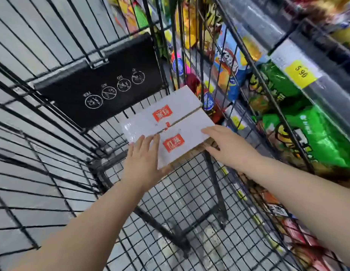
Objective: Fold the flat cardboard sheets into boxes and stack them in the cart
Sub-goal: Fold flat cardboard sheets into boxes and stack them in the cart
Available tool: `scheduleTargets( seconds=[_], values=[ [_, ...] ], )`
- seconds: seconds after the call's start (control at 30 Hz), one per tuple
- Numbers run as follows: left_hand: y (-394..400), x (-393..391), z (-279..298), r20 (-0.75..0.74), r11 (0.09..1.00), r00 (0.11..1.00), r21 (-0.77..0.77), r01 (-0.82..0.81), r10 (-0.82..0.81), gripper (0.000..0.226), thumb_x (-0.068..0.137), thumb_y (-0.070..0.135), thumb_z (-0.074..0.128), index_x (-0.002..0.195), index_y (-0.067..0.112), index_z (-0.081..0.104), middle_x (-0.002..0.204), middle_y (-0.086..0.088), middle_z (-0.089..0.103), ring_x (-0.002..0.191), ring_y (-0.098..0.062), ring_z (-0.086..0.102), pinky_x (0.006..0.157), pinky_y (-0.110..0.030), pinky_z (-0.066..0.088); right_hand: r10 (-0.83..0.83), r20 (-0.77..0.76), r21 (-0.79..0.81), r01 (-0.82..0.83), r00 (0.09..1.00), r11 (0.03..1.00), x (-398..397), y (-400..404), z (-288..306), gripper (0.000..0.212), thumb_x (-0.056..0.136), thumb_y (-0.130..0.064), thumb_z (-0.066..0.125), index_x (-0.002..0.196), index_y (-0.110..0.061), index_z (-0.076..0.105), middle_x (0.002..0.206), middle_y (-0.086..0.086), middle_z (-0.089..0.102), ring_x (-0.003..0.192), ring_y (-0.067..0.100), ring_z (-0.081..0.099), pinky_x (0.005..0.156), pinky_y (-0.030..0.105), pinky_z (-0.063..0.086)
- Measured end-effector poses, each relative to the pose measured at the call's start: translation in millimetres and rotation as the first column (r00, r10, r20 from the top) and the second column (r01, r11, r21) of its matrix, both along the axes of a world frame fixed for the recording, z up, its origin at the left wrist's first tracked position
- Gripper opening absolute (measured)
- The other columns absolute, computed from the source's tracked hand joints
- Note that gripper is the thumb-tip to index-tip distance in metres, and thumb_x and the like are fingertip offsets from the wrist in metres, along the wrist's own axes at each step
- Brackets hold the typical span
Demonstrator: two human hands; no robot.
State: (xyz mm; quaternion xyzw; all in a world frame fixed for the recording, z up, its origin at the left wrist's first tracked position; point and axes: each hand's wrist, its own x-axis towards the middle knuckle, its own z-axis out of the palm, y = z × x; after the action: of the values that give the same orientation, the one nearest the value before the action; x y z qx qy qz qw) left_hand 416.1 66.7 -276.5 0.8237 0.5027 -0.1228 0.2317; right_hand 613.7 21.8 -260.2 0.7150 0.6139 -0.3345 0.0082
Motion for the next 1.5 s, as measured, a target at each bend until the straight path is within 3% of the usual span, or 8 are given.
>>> scheduleTargets(
  seconds=[0.17,0.27,0.4,0.73,1.07,1.27,1.33,1.5],
  values=[
    [-35,18,75,0.335,0.955,0.922,0.279,0.101,-0.196,0.03,0.079,0.023,0.061,0.106,0.009,0.061,0.111,-0.01,0.061,0.104,-0.029,0.057,0.086,-0.029,0.044,-0.266,-0.176,0.17,0.296,0.948,0.94,-2,-58,84,0.031,0.085,-0.02,0.059,0.117,-0.016,0.059,0.119,0.004,0.059,0.11,0.019,0.055,0.094,0.024,0.037],
    [-57,34,124,0.38,0.899,0.838,0.352,0.259,-0.391,0.023,0.071,0.024,0.062,0.09,0.011,0.065,0.091,-0.006,0.066,0.082,-0.029,0.064,0.067,-0.031,0.051,-0.314,-0.21,0.269,0.364,0.926,0.892,2,-111,133,0.031,0.082,-0.028,0.063,0.111,-0.015,0.062,0.108,-0.001,0.058,0.103,0.013,0.054,0.084,0.009,0.034],
    [-88,65,171,0.364,0.79,0.711,0.398,0.466,-0.602,0.035,0.075,0.036,0.045,0.094,0.013,0.064,0.094,-0.008,0.066,0.087,-0.026,0.057,0.073,-0.029,0.043,-0.374,-0.102,0.359,0.385,0.922,0.85,12,-190,178,0.046,0.076,-0.041,0.051,0.112,-0.015,0.061,0.106,0.0,0.058,0.103,0.018,0.056,0.091,0.025,0.041],
    [-226,145,235,0.085,0.196,0.176,0.456,0.868,-0.981,0.052,0.071,0.043,0.039,0.105,0.011,0.061,0.096,-0.008,0.068,0.085,-0.028,0.067,0.07,-0.042,0.057,-0.63,0.141,0.394,0.541,0.764,0.744,7,-422,228,0.056,0.079,-0.047,0.037,0.12,-0.016,0.057,0.11,0.01,0.064,0.1,0.028,0.062,0.084,0.039,0.054],
    [-521,168,259,0.025,-0.273,-0.323,0.471,0.839,-0.946,0.051,0.073,0.045,0.039,0.111,0.017,0.059,0.099,-0.003,0.069,0.086,-0.022,0.068,0.067,-0.036,0.056,-0.851,0.276,0.399,0.752,0.448,0.525,-88,-741,241,0.049,0.076,-0.035,0.055,0.122,-0.02,0.055,0.11,0.004,0.065,0.099,0.024,0.065,0.08,0.035,0.055],
    [-715,148,262,0.017,-0.472,-0.539,0.461,0.752,-0.842,0.047,0.073,0.044,0.04,0.107,0.019,0.059,0.095,0.001,0.069,0.082,-0.017,0.068,0.063,-0.025,0.054,-0.899,0.373,0.34,0.867,0.231,0.364,-175,-907,236,0.045,0.061,-0.04,0.063,0.103,-0.021,0.067,0.088,-0.005,0.07,0.074,0.014,0.07,0.045,0.005,0.039],
    [-768,139,263,0.026,-0.527,-0.595,0.433,0.731,-0.803,0.048,0.073,0.043,0.04,0.108,0.017,0.061,0.096,0.0,0.069,0.083,-0.018,0.068,0.066,-0.029,0.055,-0.906,0.409,0.381,0.883,0.106,0.276,-201,-947,234,0.044,0.059,-0.042,0.066,0.099,-0.025,0.068,0.086,-0.009,0.07,0.072,0.009,0.069,0.051,-0.003,0.021],
    [-887,116,258,0.007,-0.687,-0.756,0.413,0.598,-0.654,0.047,0.073,0.045,0.038,0.104,0.02,0.062,0.094,0.004,0.069,0.082,-0.015,0.068,0.066,-0.023,0.054,-0.94,0.315,0.414,0.91,-0.129,0.013,-269,-1026,223,0.043,0.061,-0.035,0.062,0.1,-0.021,0.068,0.089,-0.006,0.07,0.075,0.011,0.07,0.069,0.016,0.044]
  ],
)
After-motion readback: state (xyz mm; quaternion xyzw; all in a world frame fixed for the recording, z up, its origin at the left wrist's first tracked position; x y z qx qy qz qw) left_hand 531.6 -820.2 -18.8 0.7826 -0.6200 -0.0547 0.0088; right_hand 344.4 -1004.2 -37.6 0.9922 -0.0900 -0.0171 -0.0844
